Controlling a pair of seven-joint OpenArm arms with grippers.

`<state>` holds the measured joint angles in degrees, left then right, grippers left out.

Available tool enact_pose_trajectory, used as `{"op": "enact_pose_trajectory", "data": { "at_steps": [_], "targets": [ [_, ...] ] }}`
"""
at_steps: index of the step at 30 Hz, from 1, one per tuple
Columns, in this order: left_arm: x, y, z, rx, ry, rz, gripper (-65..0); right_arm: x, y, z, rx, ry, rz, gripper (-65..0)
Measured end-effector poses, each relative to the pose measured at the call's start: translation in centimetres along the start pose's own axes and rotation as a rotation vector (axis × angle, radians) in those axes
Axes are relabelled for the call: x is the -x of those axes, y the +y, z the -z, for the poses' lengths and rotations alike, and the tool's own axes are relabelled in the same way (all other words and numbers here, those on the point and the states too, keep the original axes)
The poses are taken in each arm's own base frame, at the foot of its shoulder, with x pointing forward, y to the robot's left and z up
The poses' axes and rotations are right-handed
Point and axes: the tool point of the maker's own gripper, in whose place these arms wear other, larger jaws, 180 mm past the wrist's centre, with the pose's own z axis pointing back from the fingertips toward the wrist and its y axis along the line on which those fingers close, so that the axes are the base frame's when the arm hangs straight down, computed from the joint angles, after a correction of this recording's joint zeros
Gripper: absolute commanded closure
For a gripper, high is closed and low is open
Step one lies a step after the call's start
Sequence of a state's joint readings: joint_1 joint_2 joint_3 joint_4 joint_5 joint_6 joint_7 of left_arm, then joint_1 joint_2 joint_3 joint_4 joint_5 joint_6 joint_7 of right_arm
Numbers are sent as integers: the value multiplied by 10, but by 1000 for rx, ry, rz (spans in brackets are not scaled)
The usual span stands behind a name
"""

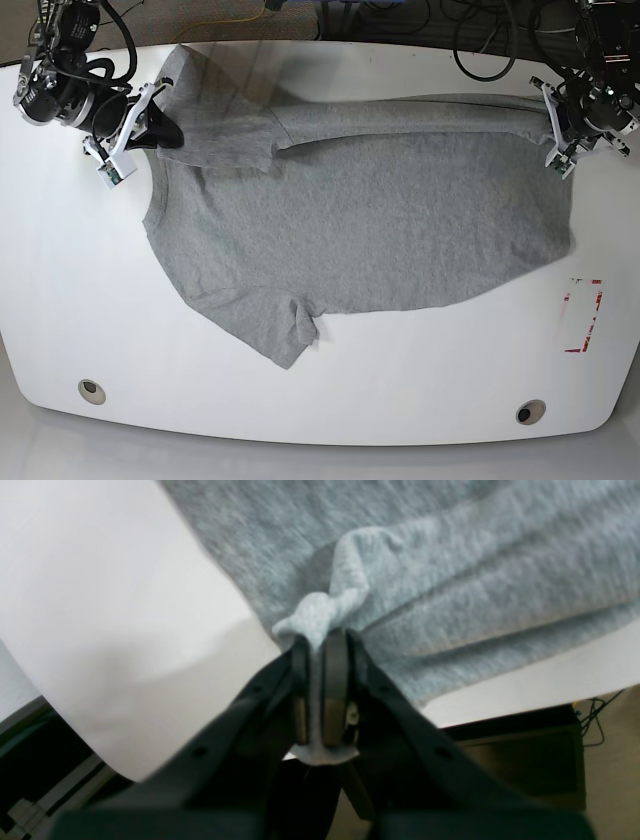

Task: Layout the t-shirt on the table in an organized manner, then fold the t-shirt properly
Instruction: 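Stretch the shirt edge taut between both grippers, smoothing it flat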

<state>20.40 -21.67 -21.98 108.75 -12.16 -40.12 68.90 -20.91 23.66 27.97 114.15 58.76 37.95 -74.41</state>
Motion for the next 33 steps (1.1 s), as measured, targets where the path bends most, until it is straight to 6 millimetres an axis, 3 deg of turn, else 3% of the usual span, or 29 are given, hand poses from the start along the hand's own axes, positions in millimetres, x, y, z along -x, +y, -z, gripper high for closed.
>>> {"op": "enact_pose_trajectory", "data": {
  "at_steps": [22,33],
  "targets": [
    [-56,26,-7,-65,-92,81,0,-11,-3,35,-90,24,11,0],
    [-55,41,6,-51,-65,51,0,-24,-19,52,-117,74,-16,0]
  ]
}}
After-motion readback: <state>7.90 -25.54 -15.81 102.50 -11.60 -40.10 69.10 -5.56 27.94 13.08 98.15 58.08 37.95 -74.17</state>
